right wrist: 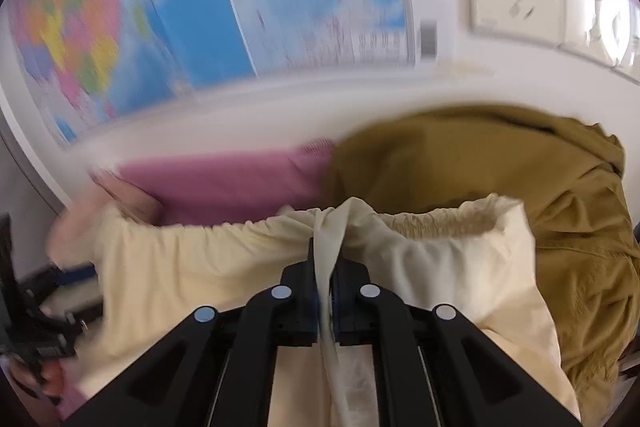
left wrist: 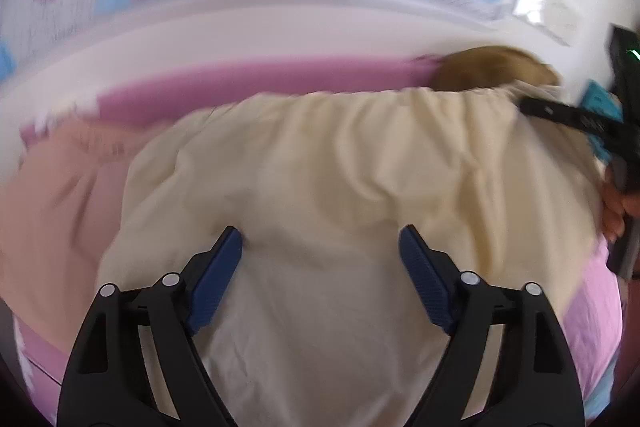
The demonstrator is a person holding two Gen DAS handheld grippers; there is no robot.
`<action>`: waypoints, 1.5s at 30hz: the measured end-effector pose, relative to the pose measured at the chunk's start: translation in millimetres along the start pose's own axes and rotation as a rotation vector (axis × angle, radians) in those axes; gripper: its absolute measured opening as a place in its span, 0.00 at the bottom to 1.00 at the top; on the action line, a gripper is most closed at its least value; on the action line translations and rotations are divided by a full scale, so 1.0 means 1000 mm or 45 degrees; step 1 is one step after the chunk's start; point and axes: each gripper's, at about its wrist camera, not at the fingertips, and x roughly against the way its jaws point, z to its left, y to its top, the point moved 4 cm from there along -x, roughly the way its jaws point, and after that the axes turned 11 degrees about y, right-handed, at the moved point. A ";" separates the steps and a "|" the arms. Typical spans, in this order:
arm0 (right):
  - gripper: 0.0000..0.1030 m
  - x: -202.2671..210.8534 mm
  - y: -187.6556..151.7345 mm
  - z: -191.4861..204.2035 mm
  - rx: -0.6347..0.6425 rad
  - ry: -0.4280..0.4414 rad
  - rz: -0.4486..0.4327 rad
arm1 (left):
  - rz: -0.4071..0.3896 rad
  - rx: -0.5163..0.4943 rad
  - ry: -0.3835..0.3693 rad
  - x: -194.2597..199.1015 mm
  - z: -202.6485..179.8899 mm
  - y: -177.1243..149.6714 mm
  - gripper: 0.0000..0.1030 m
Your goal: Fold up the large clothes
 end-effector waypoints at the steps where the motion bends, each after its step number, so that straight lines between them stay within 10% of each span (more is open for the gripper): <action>1: 0.13 -0.007 -0.003 -0.005 -0.026 -0.010 0.016 | 0.038 0.034 -0.006 -0.013 0.006 0.001 0.75; 10: 0.56 0.056 -0.031 0.013 0.181 0.001 -0.108 | 0.079 -0.037 0.132 -0.036 -0.001 -0.001 0.71; 13: 0.47 0.049 -0.032 -0.005 0.196 -0.103 -0.069 | 0.082 -0.048 0.134 -0.040 -0.007 0.002 0.75; 18: 0.60 -0.007 -0.043 -0.063 -0.096 0.051 0.107 | 0.071 -0.028 0.094 -0.048 -0.003 0.007 0.79; 24: 0.61 0.037 -0.049 -0.074 -0.274 0.166 0.011 | -0.048 -0.009 0.090 -0.023 0.001 -0.004 0.79; 30: 0.72 0.137 -0.093 -0.046 -0.242 0.388 -0.135 | -0.258 0.126 -0.060 0.061 0.044 -0.059 0.89; 37: 0.73 0.116 -0.182 -0.040 -0.551 0.673 0.011 | -0.096 0.268 -0.372 0.079 0.052 -0.137 0.89; 45: 0.79 0.079 -0.183 -0.052 -0.736 0.609 -0.110 | 0.038 0.517 -0.536 0.020 0.043 -0.149 0.89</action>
